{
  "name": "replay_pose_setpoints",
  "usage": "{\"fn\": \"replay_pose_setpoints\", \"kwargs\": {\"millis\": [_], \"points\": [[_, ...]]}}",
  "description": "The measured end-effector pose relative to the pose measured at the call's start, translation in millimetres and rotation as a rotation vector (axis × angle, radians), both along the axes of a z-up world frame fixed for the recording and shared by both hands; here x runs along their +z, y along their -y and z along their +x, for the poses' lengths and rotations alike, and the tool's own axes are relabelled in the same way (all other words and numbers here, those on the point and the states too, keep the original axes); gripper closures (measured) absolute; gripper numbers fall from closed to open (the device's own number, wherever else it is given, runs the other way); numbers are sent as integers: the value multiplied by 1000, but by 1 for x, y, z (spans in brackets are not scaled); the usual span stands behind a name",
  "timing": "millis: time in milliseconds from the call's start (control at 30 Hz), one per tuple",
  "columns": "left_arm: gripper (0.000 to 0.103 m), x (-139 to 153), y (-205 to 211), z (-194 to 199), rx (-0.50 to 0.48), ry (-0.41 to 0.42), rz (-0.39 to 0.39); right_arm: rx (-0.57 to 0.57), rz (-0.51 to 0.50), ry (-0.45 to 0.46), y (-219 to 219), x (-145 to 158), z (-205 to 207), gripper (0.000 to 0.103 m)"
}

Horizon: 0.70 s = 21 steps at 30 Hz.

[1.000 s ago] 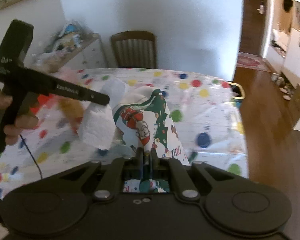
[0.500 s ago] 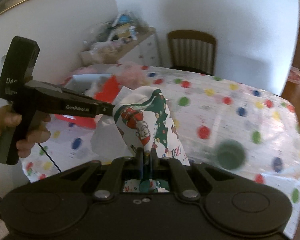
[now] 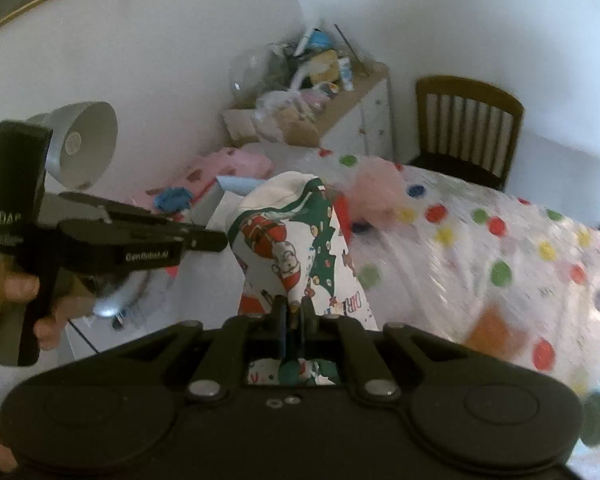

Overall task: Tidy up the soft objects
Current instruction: 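Lift and carry the Christmas-print bag with both grippers over the shoebox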

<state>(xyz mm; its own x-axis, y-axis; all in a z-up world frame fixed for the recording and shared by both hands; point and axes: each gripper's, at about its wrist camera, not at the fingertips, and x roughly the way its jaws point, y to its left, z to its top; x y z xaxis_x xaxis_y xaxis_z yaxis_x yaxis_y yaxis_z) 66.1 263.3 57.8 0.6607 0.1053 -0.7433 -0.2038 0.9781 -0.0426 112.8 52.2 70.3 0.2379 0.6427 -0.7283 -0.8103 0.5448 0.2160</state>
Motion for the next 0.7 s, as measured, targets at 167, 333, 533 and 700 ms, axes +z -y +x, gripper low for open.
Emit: {"fn": "replay_pose_setpoints", "kwargs": {"millis": [167, 333, 533, 700], "points": [[99, 8, -41, -4, 58, 7, 71, 16, 23, 5, -56, 3, 6, 98], [99, 9, -65, -3, 87, 6, 159, 25, 47, -2, -103, 4, 18, 98], [99, -12, -88, 8, 119, -34, 155, 28, 56, -28, -151, -5, 30, 98], [99, -39, -105, 18, 138, -61, 110, 29, 25, -69, -185, -33, 40, 98]]}}
